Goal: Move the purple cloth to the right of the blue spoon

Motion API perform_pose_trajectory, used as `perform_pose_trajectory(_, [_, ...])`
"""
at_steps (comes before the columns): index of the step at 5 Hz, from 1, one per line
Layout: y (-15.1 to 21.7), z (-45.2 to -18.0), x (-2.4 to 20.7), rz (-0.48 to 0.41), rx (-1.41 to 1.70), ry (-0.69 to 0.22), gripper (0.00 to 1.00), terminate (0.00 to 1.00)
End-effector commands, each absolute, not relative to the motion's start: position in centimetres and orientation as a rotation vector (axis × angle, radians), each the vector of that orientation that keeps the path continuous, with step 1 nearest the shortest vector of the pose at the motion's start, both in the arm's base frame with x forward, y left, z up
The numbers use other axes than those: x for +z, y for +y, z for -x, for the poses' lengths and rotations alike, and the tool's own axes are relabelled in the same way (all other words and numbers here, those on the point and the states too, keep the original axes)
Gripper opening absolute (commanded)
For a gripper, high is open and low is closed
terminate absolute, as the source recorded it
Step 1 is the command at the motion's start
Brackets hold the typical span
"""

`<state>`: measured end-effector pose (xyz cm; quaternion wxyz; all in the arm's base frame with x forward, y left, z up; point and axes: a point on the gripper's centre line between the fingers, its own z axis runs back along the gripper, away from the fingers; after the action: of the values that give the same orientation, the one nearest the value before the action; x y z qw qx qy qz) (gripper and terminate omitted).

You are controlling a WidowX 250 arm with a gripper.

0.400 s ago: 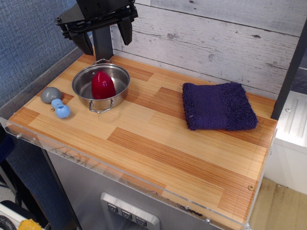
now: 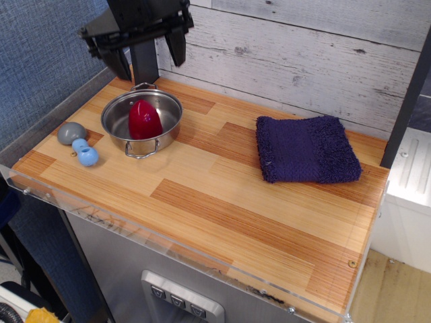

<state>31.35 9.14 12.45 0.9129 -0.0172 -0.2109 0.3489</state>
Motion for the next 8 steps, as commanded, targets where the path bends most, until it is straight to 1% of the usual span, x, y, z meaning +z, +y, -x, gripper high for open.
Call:
perform_pose_trajectory(1, [7.1,-34.2,15.9,0.055,0.724,-0.499,1.0,0.0])
perform_pose_trajectory(2, [4.0,-35.0,16.7,0.062,0.657,-0.497,1.0,0.0])
perform_pose_trajectory(3, [0.3,-34.5,15.5,0.058,0.523,-0.442,1.0,0.0])
perform_pose_trajectory(4, [-1.4,-34.0,13.6,0.035,0.466,-0.403,1.0,0.0])
perform_pose_trajectory(5, [-2.9,-34.4,11.3,0.024,0.43,-0.38,1.0,0.0])
perform_pose_trajectory(7, [-4.6,-36.0,7.5,0.011,0.399,-0.331,1.0,0.0])
perform_pose_trajectory(8, [-5.5,-37.2,6.4,0.016,0.4,-0.314,1.0,0.0])
